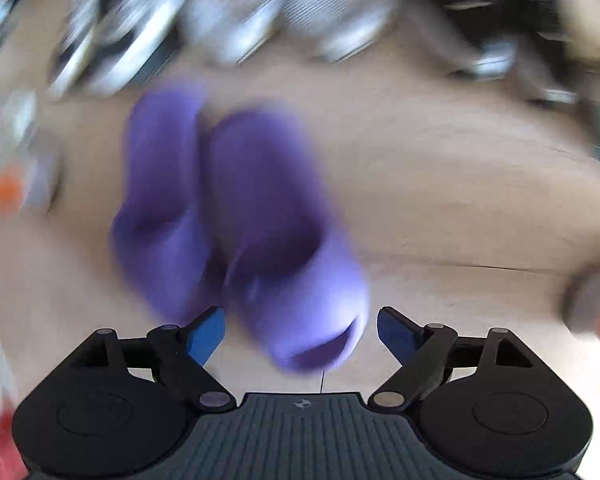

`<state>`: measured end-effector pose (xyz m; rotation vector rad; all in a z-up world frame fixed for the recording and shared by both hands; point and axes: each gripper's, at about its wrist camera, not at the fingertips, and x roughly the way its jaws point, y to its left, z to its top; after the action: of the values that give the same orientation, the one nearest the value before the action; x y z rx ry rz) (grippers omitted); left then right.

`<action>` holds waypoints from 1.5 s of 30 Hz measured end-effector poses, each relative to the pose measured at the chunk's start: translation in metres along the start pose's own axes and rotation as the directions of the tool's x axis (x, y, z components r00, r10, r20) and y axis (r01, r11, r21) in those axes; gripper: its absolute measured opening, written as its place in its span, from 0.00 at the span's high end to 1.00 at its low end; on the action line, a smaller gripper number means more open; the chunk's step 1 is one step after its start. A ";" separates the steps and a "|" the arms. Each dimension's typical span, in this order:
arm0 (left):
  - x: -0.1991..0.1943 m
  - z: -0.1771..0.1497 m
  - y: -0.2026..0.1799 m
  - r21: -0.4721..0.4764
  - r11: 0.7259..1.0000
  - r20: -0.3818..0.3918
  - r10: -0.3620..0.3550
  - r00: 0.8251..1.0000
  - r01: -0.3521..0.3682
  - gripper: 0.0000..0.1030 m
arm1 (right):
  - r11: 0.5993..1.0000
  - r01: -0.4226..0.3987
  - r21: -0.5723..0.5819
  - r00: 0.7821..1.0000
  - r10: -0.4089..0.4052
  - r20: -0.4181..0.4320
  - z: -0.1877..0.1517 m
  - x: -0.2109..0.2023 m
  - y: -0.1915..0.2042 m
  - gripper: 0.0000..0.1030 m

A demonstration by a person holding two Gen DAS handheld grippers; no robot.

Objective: Organize scattered shoes

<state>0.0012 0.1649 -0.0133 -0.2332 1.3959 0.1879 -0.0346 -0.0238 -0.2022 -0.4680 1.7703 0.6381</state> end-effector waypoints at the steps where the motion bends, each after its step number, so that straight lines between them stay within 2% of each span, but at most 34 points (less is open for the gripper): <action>1: 0.003 -0.001 -0.003 0.008 1.000 -0.011 0.001 1.000 -0.001 0.07 | 0.995 0.065 -0.076 0.998 -0.066 -0.011 -0.005 0.012 0.006 0.19; 3: 0.007 -0.001 -0.006 0.016 1.000 -0.024 0.004 1.000 -0.003 0.07 | 0.975 0.147 -0.165 0.989 -0.148 0.005 -0.010 0.031 0.012 0.19; 7: 0.014 0.000 -0.008 0.022 0.999 -0.035 0.033 0.999 -0.032 0.07 | 0.957 0.203 -0.207 0.979 -0.194 0.062 -0.011 0.053 0.017 0.35; 8: 0.014 0.001 -0.008 0.023 0.999 -0.034 0.043 0.999 -0.042 0.07 | 0.962 0.193 -0.192 0.980 -0.183 0.073 -0.010 0.055 0.020 0.41; 9: 0.015 0.001 -0.007 0.025 0.998 -0.032 0.052 0.998 -0.051 0.07 | 0.967 0.183 -0.178 0.982 -0.171 0.084 -0.009 0.058 0.023 0.55; 10: 0.016 0.002 -0.007 0.028 0.998 -0.030 0.061 0.998 -0.060 0.07 | 0.975 0.160 -0.154 0.985 -0.148 0.089 -0.007 0.058 0.024 0.58; 12: 0.016 0.003 -0.007 0.029 0.998 -0.028 0.064 0.998 -0.064 0.07 | 0.998 0.065 -0.015 0.991 -0.062 0.117 0.002 0.053 0.024 0.59; 15: 0.017 0.003 -0.007 0.032 0.998 -0.033 0.063 0.997 -0.062 0.07 | 0.999 0.035 -0.024 0.984 -0.030 0.176 0.016 0.044 0.036 0.56; 18: 0.018 0.003 -0.008 0.036 0.997 -0.037 0.064 0.997 -0.063 0.07 | 1.000 0.002 -0.021 0.992 0.001 0.130 0.031 0.046 0.047 0.56; 20: 0.019 0.003 -0.008 0.037 0.997 -0.038 0.066 0.997 -0.065 0.07 | 0.997 -0.058 0.052 0.991 0.051 0.124 0.036 0.049 0.043 0.54; 21: 0.019 0.004 -0.008 0.038 0.997 -0.037 0.069 0.997 -0.067 0.07 | 0.991 -0.091 0.098 0.989 0.079 0.125 0.037 0.049 0.041 0.48; 25: 0.020 0.005 -0.012 0.046 0.996 -0.035 0.078 0.996 -0.076 0.07 | 0.995 -0.068 0.076 0.991 0.059 0.121 0.037 0.035 0.042 0.32; 27: 0.018 0.006 -0.017 0.056 0.996 -0.028 0.070 0.997 -0.069 0.07 | 1.000 0.006 0.025 0.996 -0.008 0.094 0.032 0.015 0.038 0.32; 30: 0.014 0.008 -0.030 0.090 0.995 0.008 0.043 0.999 -0.043 0.07 | 0.999 0.039 0.034 0.990 -0.043 0.134 0.023 -0.028 0.010 0.25; 31: 0.013 0.008 -0.035 0.107 0.994 0.021 0.029 0.999 -0.032 0.07 | 0.997 0.041 0.071 0.984 -0.052 0.169 0.020 -0.048 -0.006 0.22; 35: 0.017 0.001 -0.057 0.192 0.981 0.048 -0.012 0.999 0.002 0.07 | 0.978 0.029 0.205 0.953 -0.089 0.288 0.004 -0.119 -0.066 0.22; 38: 0.021 -0.003 -0.068 0.240 0.971 0.054 -0.029 0.998 0.015 0.07 | 0.947 -0.017 0.321 0.898 -0.127 0.420 -0.016 -0.186 -0.130 0.20; 41: 0.028 -0.008 -0.083 0.288 0.957 0.051 -0.043 0.998 0.026 0.07 | 0.926 -0.038 0.376 0.846 -0.170 0.506 -0.023 -0.234 -0.179 0.18; 43: 0.031 -0.010 -0.089 0.299 0.954 0.042 -0.036 0.998 0.022 0.07 | 0.916 -0.050 0.398 0.823 -0.187 0.536 -0.020 -0.240 -0.197 0.16; 45: 0.035 -0.011 -0.101 0.317 0.948 0.024 -0.029 0.999 0.020 0.07 | 0.882 -0.112 0.457 0.791 -0.200 0.579 -0.026 -0.246 -0.232 0.16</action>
<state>0.0233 0.0649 -0.0441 0.0194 1.3728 -0.0548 0.1557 -0.2221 -0.0035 0.0510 1.2094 0.2497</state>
